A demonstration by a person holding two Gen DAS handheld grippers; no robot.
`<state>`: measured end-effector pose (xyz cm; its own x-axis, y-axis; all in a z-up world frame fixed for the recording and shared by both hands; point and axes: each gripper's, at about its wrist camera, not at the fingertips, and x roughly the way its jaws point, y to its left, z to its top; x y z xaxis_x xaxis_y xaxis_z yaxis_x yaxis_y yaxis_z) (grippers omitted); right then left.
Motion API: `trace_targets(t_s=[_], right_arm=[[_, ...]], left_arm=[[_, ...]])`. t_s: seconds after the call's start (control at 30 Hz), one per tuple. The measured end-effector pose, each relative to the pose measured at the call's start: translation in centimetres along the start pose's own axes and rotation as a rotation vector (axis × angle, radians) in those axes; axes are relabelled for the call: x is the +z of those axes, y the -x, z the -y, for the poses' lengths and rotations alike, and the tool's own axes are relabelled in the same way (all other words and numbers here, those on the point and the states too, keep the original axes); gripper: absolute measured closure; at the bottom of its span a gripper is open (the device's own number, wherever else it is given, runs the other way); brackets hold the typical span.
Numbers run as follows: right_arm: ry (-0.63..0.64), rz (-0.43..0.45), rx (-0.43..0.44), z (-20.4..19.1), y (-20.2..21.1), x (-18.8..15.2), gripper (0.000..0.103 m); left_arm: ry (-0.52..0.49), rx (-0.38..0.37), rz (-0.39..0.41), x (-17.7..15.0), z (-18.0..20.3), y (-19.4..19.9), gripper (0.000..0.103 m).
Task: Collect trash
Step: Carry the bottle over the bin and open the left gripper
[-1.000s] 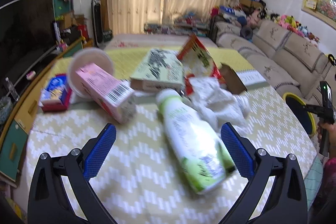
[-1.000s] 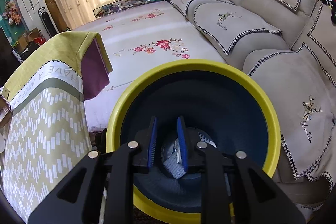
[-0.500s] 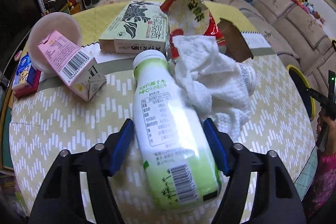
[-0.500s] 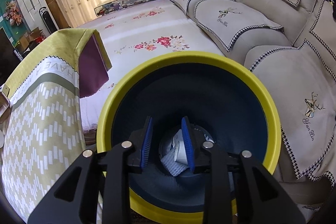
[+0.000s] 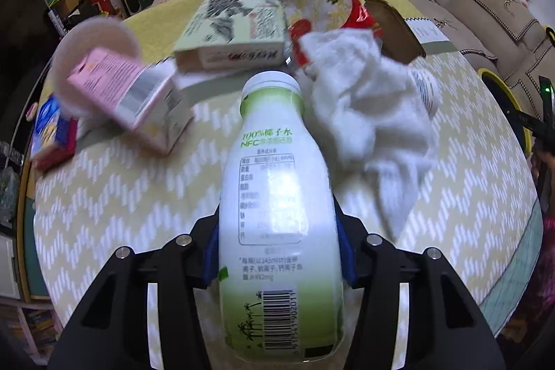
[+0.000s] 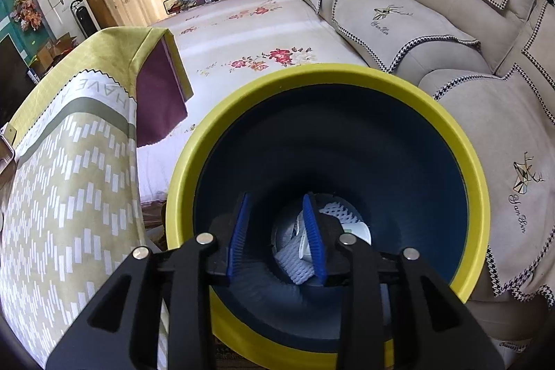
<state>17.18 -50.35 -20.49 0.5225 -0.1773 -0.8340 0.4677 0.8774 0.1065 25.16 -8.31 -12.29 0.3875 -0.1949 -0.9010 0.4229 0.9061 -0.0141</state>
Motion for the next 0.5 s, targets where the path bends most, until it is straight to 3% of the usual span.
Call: trace_targets(t_s=[0.27, 0.5], right_arm=[[0.013, 0.008, 0.015, -0.7, 0.7, 0.0, 0.072], [0.016, 0.027, 0.018, -0.7, 2.0, -0.1, 0.072]], left_arm=[[0.042, 0.009, 0.062, -4.7, -0.6, 2.9, 0.052], [0.005, 0.005, 0.133, -6.1, 0.9, 6.4, 0.052]])
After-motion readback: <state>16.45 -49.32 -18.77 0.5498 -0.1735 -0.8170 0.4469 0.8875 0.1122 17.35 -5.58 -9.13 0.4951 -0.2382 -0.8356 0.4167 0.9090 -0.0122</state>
